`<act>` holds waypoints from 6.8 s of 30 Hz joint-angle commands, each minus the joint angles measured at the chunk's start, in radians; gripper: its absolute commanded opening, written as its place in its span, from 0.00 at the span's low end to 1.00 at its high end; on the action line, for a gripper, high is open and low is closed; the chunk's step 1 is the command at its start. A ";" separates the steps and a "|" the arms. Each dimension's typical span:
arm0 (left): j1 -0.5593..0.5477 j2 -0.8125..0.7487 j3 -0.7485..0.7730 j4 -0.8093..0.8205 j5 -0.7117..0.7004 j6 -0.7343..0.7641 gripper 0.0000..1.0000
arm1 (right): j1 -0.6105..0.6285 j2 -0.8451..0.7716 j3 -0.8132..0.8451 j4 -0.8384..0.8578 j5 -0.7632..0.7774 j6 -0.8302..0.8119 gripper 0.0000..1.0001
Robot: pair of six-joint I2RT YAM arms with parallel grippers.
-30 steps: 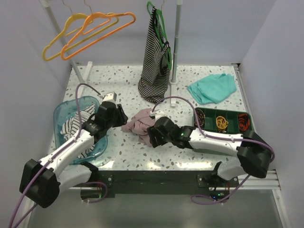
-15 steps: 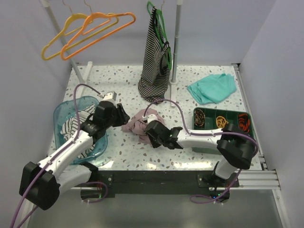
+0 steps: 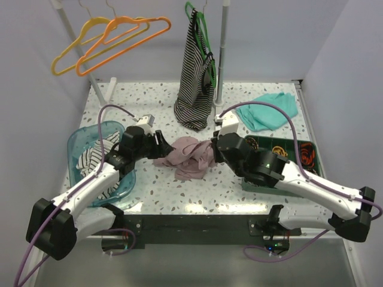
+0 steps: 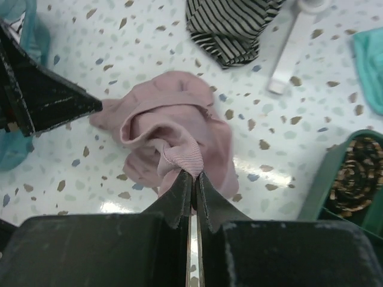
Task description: Place the tank top on the hanger
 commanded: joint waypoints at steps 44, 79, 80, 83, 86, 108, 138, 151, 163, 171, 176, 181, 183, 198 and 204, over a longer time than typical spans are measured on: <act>-0.204 0.387 0.069 0.328 0.086 0.071 0.37 | -0.026 -0.128 -0.342 -0.144 -0.202 0.207 0.00; -0.346 0.422 0.399 -0.160 -0.222 0.235 0.43 | -0.024 -0.168 -0.492 -0.074 -0.248 0.348 0.65; -0.354 0.451 0.407 -0.163 -0.224 0.248 0.43 | -0.026 -0.172 -0.496 -0.090 -0.233 0.377 0.65; -0.386 0.495 0.427 -0.171 -0.248 0.258 0.46 | -0.026 -0.195 -0.523 -0.091 -0.216 0.420 0.66; -0.398 0.538 0.442 -0.194 -0.296 0.258 0.47 | -0.024 -0.185 -0.537 -0.079 -0.205 0.451 0.66; -0.408 0.461 0.437 -0.201 -0.517 0.212 0.00 | -0.026 -0.022 -0.522 0.012 -0.150 0.421 0.00; -0.398 -0.003 0.950 -0.155 -1.012 0.409 0.00 | -0.029 0.277 0.803 0.033 0.378 -0.482 0.00; -0.397 -0.115 0.254 -0.257 -0.772 -0.004 0.00 | -0.029 0.131 0.014 -0.005 0.075 0.051 0.00; -0.391 -0.087 0.280 -0.257 -0.696 0.001 0.48 | -0.039 0.147 -0.126 0.005 -0.026 0.069 0.53; -0.186 -0.025 0.689 -0.212 -0.660 0.294 0.57 | -0.039 0.032 -0.132 0.002 -0.170 0.033 0.71; 0.092 0.138 1.008 -0.231 -0.483 0.434 0.65 | -0.038 -0.080 -0.149 0.018 -0.271 0.008 0.82; 0.353 0.242 1.135 -0.218 -0.207 0.402 0.67 | -0.039 -0.117 -0.160 0.024 -0.326 -0.020 0.85; 0.451 0.270 1.167 -0.212 -0.088 0.390 0.70 | -0.039 -0.122 -0.161 0.019 -0.343 -0.030 0.85; 0.794 0.534 1.333 -0.149 0.587 0.407 0.75 | -0.039 -0.099 -0.157 0.032 -0.362 -0.075 0.85; 0.792 0.552 1.286 -0.109 0.657 0.402 0.73 | -0.038 -0.103 -0.167 0.021 -0.334 -0.069 0.85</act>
